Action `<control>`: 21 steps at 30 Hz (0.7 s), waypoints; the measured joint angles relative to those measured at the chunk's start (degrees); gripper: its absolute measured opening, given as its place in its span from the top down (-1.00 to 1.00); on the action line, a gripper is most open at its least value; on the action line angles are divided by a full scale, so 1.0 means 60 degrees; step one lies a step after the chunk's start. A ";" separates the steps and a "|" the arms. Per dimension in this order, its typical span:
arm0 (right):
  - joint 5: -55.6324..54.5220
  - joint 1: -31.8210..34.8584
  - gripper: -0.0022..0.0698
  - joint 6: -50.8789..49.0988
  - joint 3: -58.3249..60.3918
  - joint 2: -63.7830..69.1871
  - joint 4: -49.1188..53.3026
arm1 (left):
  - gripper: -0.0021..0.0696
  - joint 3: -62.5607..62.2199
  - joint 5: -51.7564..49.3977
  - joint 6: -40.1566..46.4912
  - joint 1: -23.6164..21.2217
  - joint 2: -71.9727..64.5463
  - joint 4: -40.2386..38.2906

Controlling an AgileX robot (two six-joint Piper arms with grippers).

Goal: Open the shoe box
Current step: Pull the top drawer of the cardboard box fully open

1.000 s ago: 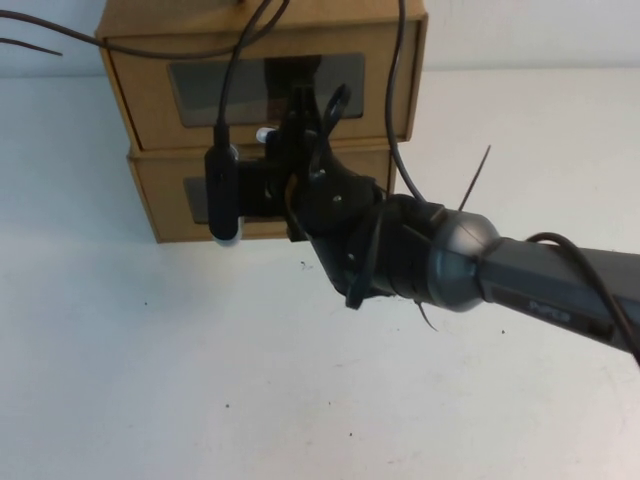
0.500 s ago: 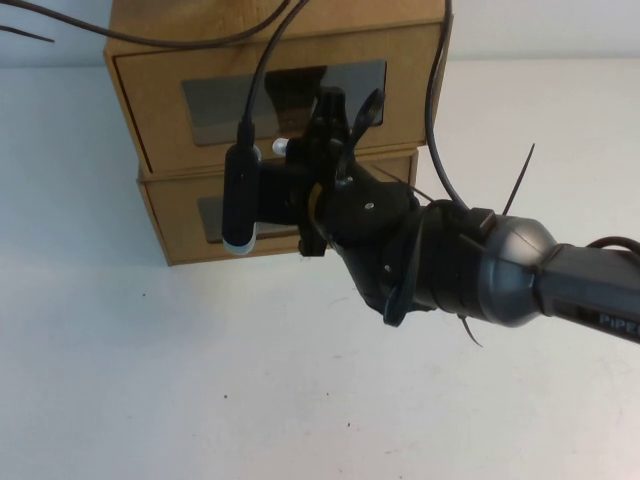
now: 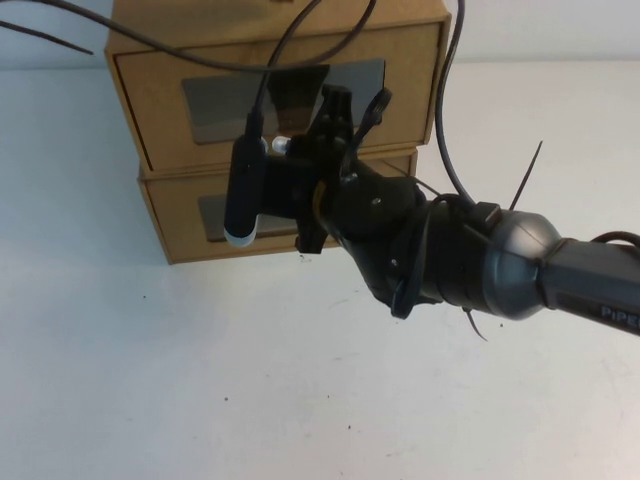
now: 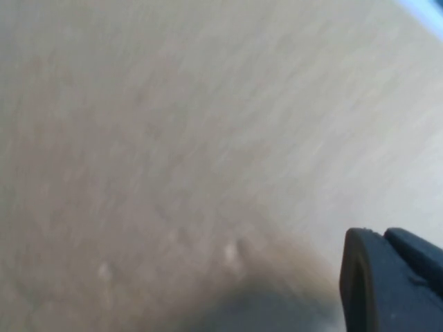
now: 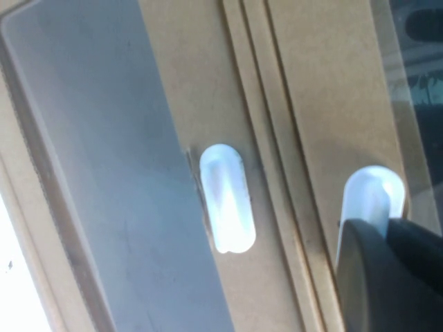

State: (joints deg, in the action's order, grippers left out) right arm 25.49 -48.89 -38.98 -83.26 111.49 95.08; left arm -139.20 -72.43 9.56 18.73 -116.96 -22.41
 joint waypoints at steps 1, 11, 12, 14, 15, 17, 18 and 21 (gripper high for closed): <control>-0.0109 0.0047 0.93 -0.0022 0.0000 0.0000 0.0041 | 0.96 0.0159 0.0000 -0.0013 0.0000 -0.0019 0.0106; -0.0453 0.0332 0.93 -0.0214 -0.0582 0.0364 -0.0045 | 0.96 0.0399 0.0492 -0.0039 0.0003 -0.0136 0.0587; -0.0453 0.0341 0.93 -0.0214 -0.0582 0.0363 -0.0067 | 0.96 0.0399 0.0512 -0.0039 0.0003 -0.0144 0.0592; -0.0453 0.0341 0.93 -0.0214 -0.0582 0.0363 -0.0142 | 0.96 0.0399 0.0508 -0.0039 0.0003 -0.0158 0.0591; -0.0453 0.0341 0.93 -0.0198 -0.0582 0.0363 -0.0226 | 0.96 0.0399 0.0508 -0.0039 0.0003 -0.0158 0.0591; -0.0453 0.0341 0.93 -0.0092 -0.0503 0.0319 -0.0278 | 0.96 0.0399 0.0508 -0.0046 0.0003 -0.0158 0.0614; -0.0453 0.0341 0.93 -0.0064 -0.0385 0.0269 -0.0278 | 0.96 0.0399 0.0508 -0.0046 0.0020 -0.0158 0.0614; -0.0453 0.0260 0.93 -0.0036 0.0071 -0.0058 -0.0278 | 0.96 0.0399 0.0508 -0.0061 0.0039 -0.0165 0.0596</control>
State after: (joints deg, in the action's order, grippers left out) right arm 22.77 -47.33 -39.20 -82.83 111.14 93.42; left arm -136.80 -69.39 9.20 18.96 -117.95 -18.84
